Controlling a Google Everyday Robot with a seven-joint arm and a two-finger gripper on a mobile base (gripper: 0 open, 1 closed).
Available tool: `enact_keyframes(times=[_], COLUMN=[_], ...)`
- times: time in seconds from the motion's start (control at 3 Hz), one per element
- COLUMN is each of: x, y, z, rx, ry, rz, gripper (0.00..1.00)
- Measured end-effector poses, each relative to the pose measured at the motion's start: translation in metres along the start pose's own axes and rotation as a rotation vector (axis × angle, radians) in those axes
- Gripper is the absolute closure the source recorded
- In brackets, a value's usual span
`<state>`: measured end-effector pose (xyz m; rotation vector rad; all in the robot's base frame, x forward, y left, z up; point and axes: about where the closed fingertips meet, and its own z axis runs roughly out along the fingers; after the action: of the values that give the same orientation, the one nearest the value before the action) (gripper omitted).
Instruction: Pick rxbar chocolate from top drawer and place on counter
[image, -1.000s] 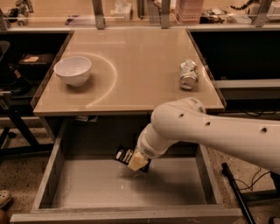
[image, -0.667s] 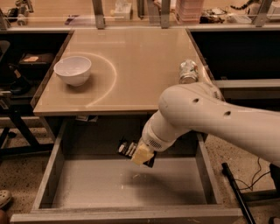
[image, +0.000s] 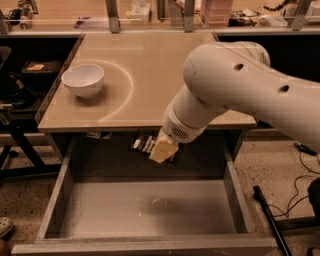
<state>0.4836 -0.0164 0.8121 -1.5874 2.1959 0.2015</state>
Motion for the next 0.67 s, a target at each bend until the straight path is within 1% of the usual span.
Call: enact_keyframes(times=[0.33, 0.67], x=[-0.02, -0.037], y=[-0.032, -0.068], z=[-0.019, -0.019], rx=[0.024, 0.028], ry=[0.001, 0.011], rz=[-0.022, -0.03], gripper=[1.0, 1.0])
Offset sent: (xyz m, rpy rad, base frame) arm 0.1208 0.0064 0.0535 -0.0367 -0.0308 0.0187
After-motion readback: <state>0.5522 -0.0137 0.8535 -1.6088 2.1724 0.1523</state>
